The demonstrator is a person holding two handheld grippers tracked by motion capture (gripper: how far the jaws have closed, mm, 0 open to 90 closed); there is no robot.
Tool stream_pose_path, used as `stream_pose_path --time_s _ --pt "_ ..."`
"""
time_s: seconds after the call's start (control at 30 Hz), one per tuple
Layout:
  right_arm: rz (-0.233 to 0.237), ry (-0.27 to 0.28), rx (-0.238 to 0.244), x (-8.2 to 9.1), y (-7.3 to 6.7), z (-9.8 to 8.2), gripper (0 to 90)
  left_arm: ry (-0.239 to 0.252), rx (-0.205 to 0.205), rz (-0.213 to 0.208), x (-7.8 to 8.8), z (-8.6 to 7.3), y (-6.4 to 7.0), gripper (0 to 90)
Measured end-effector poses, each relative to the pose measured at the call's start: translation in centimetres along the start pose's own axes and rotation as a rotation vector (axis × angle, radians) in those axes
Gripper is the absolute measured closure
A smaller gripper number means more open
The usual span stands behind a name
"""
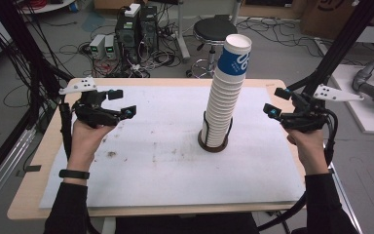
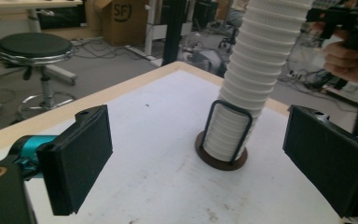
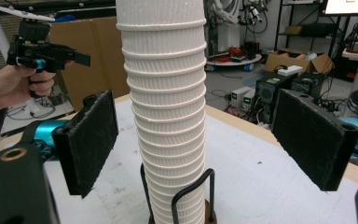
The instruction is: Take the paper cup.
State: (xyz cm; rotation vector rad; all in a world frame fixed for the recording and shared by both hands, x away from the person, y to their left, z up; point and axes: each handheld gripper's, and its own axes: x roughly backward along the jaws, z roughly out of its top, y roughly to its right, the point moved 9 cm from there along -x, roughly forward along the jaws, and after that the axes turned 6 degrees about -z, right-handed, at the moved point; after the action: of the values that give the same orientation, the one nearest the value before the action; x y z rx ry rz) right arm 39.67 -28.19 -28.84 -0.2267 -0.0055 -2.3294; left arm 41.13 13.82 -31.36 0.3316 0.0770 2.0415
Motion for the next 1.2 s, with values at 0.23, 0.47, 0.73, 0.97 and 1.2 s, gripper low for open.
stream_pose_path --time_s 0.23,0.47,0.73,0.97,1.2 --pt "0.016 0.0 0.019 -0.5 -0.5 0.0 14.7 -0.002 -0.016 0.001 -0.2 0.0 0.2 7.9" --pt "0.019 0.012 0.023 -1.0 -1.0 0.4 14.6 -0.014 -0.016 -0.023 -0.6 -0.1 0.7 8.0" --pt "0.016 0.004 0.024 -1.3 -0.8 0.4 14.6 -0.024 -0.018 -0.045 -1.2 -0.2 0.9 7.9" --pt "0.021 -0.002 0.03 -1.9 -0.8 0.6 14.1 -0.019 -0.012 -0.054 -1.4 -0.2 1.0 7.9" --pt "0.058 -0.027 0.037 -2.8 -1.1 0.9 13.6 -0.035 0.001 -0.045 -1.5 -0.4 0.9 7.9"
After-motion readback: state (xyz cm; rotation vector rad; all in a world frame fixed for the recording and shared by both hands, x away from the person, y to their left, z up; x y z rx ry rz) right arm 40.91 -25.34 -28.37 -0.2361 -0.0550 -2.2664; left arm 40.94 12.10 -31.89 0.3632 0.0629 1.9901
